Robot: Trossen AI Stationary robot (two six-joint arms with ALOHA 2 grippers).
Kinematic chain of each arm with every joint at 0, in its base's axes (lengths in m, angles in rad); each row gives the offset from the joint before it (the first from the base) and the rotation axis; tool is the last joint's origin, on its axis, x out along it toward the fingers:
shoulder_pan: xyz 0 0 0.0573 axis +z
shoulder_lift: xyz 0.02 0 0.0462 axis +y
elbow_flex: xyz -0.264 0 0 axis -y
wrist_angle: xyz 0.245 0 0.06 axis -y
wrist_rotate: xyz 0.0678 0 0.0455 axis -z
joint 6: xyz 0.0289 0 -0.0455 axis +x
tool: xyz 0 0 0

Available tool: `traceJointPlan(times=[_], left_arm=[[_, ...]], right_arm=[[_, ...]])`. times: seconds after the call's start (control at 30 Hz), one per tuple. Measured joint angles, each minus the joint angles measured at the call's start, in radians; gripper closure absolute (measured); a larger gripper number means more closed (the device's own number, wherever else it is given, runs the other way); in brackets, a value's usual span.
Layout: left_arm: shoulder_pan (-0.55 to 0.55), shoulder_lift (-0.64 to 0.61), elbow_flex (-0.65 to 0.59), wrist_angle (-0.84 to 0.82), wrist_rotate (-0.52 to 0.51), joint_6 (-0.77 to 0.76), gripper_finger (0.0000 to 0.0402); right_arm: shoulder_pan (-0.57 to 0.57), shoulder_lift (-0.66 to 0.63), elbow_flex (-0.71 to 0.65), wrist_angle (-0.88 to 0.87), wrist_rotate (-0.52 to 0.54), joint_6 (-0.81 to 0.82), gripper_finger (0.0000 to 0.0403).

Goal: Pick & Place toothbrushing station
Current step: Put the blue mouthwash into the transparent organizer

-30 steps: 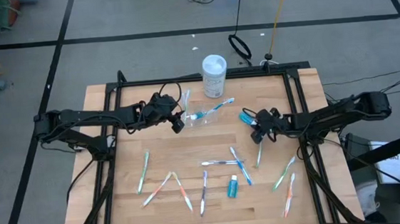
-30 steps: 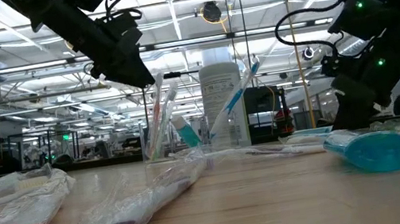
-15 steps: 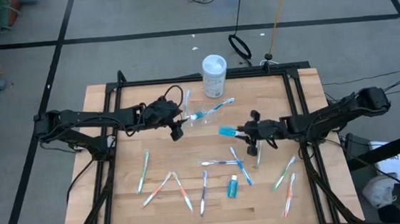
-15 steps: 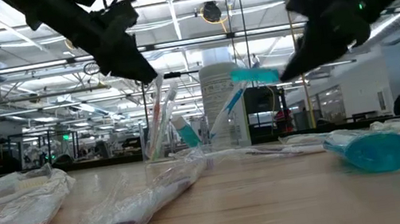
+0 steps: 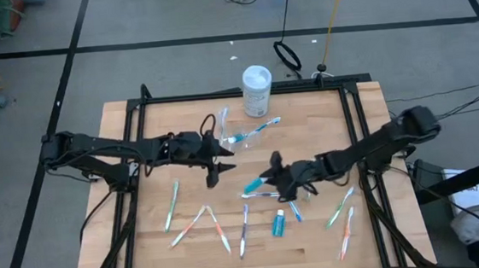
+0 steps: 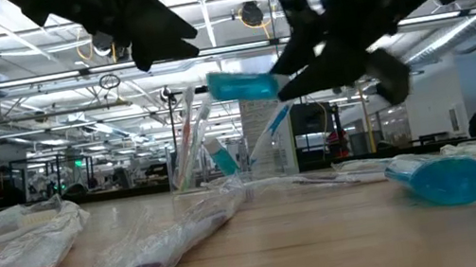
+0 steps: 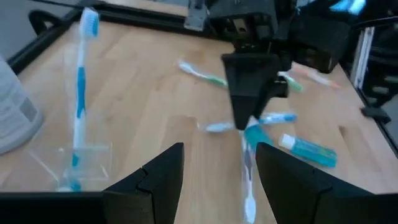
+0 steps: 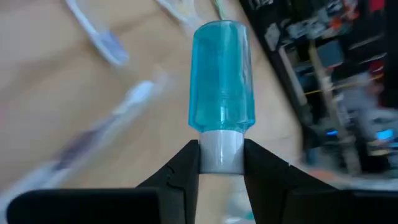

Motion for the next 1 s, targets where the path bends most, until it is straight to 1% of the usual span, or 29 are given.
traceJointPlan(times=[0.1, 0.17, 0.27, 0.43, 0.57, 0.67, 0.83, 1.0], left_arm=[[-0.006, 0.007, 0.0, -0.039, -0.001, -0.054, 0.0195], [-0.005, 0.016, 0.0, -0.06, -0.003, -0.1, 0.0195], [-0.005, 0.052, 0.001, -0.076, -0.002, -0.113, 0.0195], [-0.012, 0.154, 0.0, -0.059, -0.001, -0.167, 0.0195], [-0.012, 0.24, 0.001, 0.004, 0.003, -0.191, 0.0195], [-0.009, 0.289, 0.015, 0.027, 0.036, -0.201, 0.0195], [-0.005, 0.325, 0.057, 0.019, 0.056, -0.199, 0.0195], [0.018, 0.328, 0.102, -0.028, 0.059, -0.22, 0.0195]], right_arm=[[-0.018, 0.08, 0.043, 0.054, 0.054, -0.118, 0.031], [-0.031, 0.121, 0.066, 0.095, 0.048, -0.162, 0.0302], [-0.043, 0.161, 0.091, 0.117, 0.047, -0.196, 0.03], [-0.048, 0.201, 0.089, 0.131, 0.053, -0.199, 0.0309], [-0.047, 0.213, 0.089, 0.149, 0.051, -0.199, 0.0303], [-0.046, 0.22, 0.087, 0.14, 0.062, -0.201, 0.0298], [-0.046, 0.219, 0.086, 0.125, 0.069, -0.202, 0.0306], [-0.043, 0.218, 0.086, 0.13, 0.074, -0.195, 0.0305]])
